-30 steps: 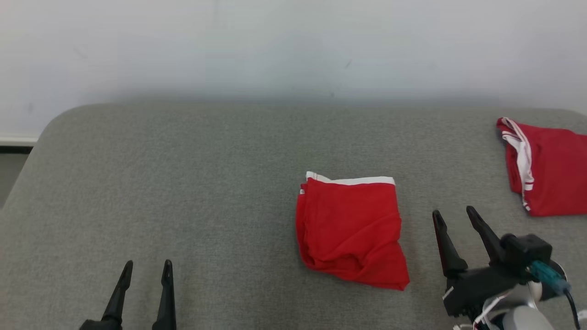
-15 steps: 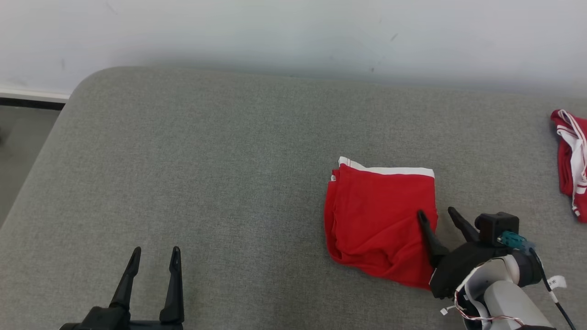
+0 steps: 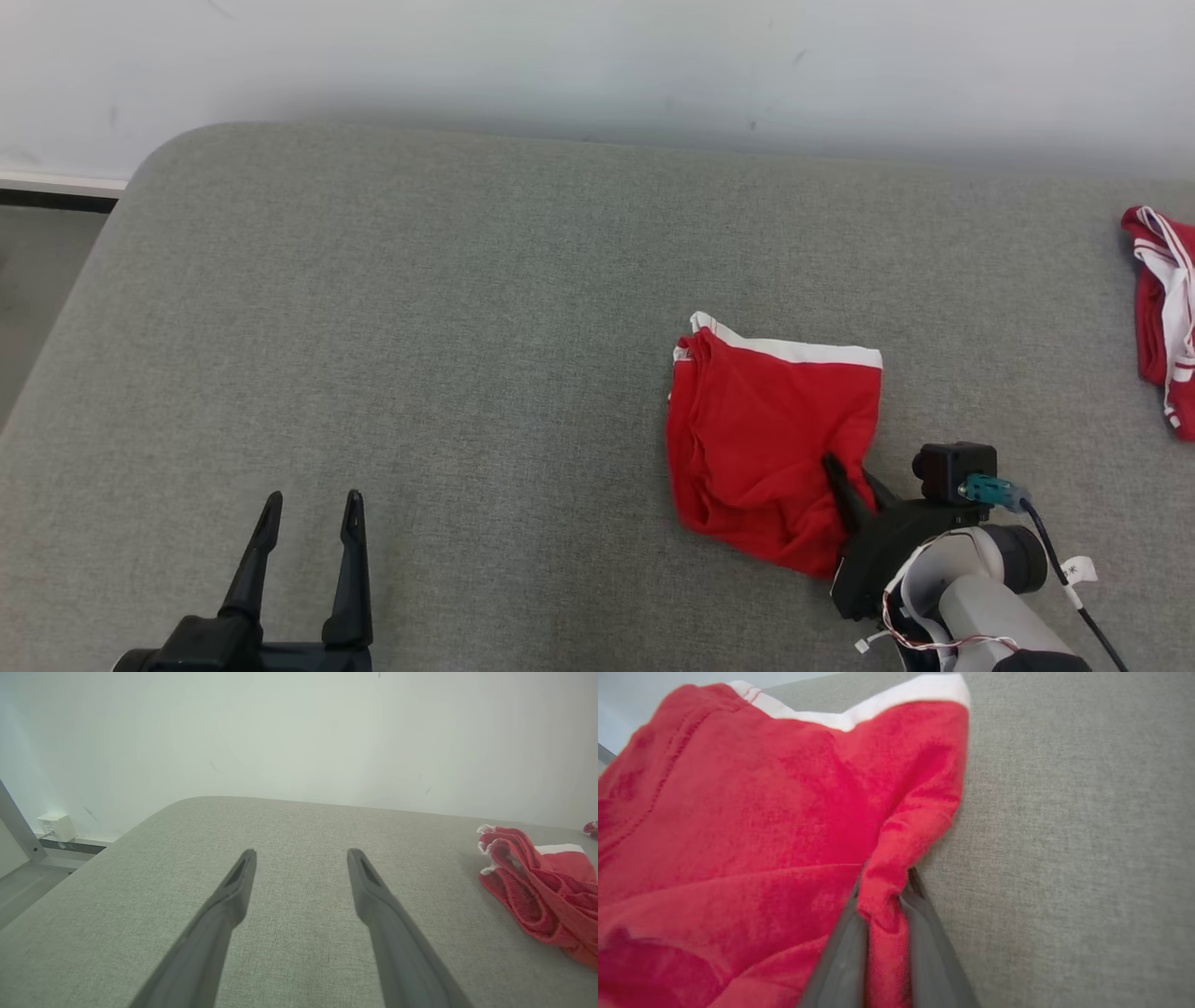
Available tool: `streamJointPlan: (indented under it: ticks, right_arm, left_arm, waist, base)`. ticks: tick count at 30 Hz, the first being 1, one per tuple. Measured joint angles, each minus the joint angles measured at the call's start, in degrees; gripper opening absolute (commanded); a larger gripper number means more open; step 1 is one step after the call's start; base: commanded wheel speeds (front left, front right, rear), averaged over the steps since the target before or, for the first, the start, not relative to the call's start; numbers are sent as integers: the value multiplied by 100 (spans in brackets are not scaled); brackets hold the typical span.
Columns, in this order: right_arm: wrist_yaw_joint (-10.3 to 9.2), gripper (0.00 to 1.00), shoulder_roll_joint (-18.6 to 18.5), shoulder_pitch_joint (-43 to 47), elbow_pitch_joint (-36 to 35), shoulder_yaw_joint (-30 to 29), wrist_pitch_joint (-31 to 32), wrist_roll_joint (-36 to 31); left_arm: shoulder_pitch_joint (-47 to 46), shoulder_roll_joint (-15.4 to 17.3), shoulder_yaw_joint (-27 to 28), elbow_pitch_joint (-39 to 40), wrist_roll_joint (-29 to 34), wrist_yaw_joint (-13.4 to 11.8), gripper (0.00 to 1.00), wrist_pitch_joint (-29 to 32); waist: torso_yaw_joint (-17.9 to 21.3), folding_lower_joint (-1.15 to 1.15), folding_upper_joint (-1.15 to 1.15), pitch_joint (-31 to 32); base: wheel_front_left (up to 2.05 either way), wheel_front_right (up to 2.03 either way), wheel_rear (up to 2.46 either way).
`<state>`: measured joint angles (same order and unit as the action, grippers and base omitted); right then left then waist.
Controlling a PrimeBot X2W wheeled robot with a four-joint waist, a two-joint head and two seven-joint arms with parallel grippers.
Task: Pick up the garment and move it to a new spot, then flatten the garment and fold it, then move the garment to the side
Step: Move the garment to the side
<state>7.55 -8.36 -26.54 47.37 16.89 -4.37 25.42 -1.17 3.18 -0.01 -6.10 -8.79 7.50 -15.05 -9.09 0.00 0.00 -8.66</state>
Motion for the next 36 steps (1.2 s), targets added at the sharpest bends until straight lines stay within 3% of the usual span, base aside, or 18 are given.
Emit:
streamJointPlan:
  ticks: [7,19,28,36]
  right_arm:
    - [4,0,-517,-405,-88,390,13,130]
    - [1,0,-2182,-1449,-1135,1121,601,463]
    - [1,0,-3588,-1969,-1927,1099,949,805]
    - [1,0,-4491,-2226,-2198,813,1234,1080]
  left_arm:
    - [-181,-14,-134,45,0,1,100,0]
    - [-734,-25,-407,145,-25,1,100,0]
    - [-1081,-30,-520,357,23,1,100,0]
    - [-1229,74,-563,583,176,1,100,0]
  waist:
    - [69,0,0,-188]
    - [264,1,1,-928]
    - [563,1,1,-1577]
    - [874,0,1,-2090]
  base:
    - [0,0,0]
    - [0,0,0]
    - [0,0,0]
    - [0,0,0]
